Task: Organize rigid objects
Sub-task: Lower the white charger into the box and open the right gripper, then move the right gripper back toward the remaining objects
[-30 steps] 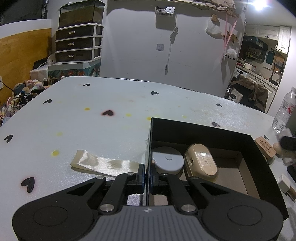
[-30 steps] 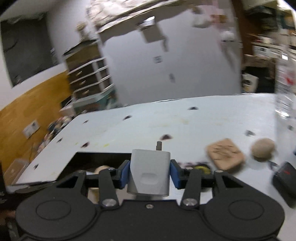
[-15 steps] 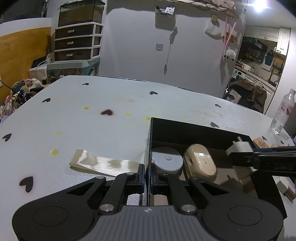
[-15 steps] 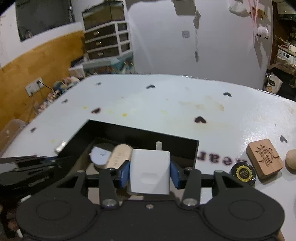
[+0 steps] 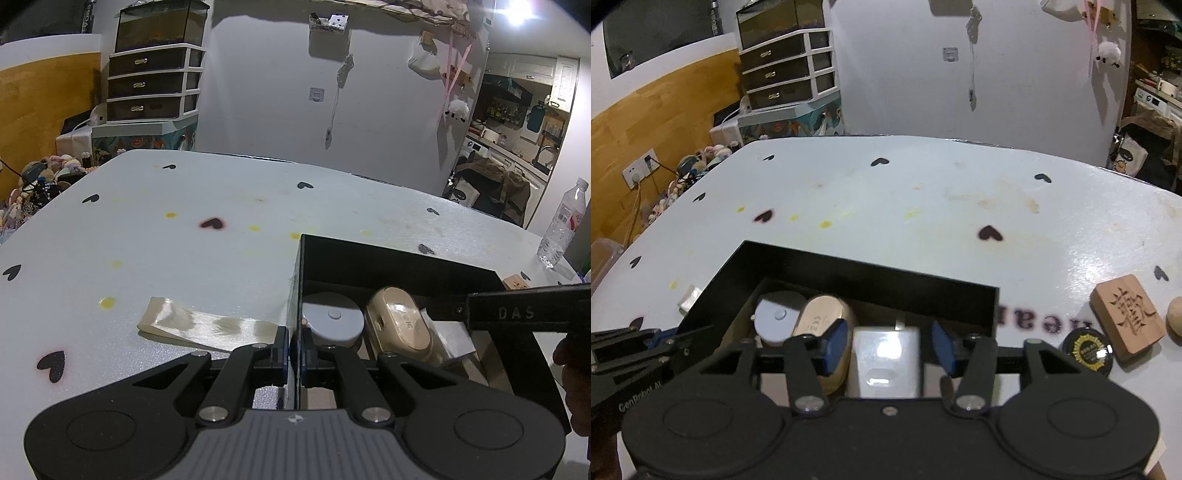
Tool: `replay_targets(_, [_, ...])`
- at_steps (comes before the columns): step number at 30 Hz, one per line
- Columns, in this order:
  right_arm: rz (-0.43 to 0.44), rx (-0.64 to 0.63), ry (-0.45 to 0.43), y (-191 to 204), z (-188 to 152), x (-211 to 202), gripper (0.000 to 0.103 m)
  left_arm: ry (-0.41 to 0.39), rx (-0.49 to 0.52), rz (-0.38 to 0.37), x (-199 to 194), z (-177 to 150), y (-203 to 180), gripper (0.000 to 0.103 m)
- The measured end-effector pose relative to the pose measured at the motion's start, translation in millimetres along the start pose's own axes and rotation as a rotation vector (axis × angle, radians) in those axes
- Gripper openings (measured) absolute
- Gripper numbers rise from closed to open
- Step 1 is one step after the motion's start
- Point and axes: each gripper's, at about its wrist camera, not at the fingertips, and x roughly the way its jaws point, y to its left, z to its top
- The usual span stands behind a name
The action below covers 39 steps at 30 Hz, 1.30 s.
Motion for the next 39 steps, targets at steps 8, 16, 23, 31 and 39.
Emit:
replay_targets(8, [0.014, 0.011, -0.006, -4.4, -1.5, -10.5, 0.054, 0.0, -0.001, -0.002, -0.5, -0.2, 0.6, 0.006])
replay_targets(16, [0.039, -0.022, -0.064, -3.5, -9.5, -36.7, 0.062, 0.0, -0.001, -0.001, -0.4, 0.0, 1.0, 0.006])
replay_targets(23, [0.045, -0.044, -0.127, -3.9, -21.4, -60.6, 0.07, 0.001, 0.001, -0.001, -0.3, -0.4, 1.0, 0.006])
replay_targets(31, [0.04, -0.048, -0.179, -10.4, -35.1, -77.7, 0.096, 0.004, 0.002, 0.001, 0.2, -0.1, 1.0, 0.006])
replay_targets(39, [0.034, -0.024, -0.187, -28.4, -50.4, -85.7, 0.103, 0.012, 0.006, 0.01, 1.5, 1.4, 0.2, 0.006])
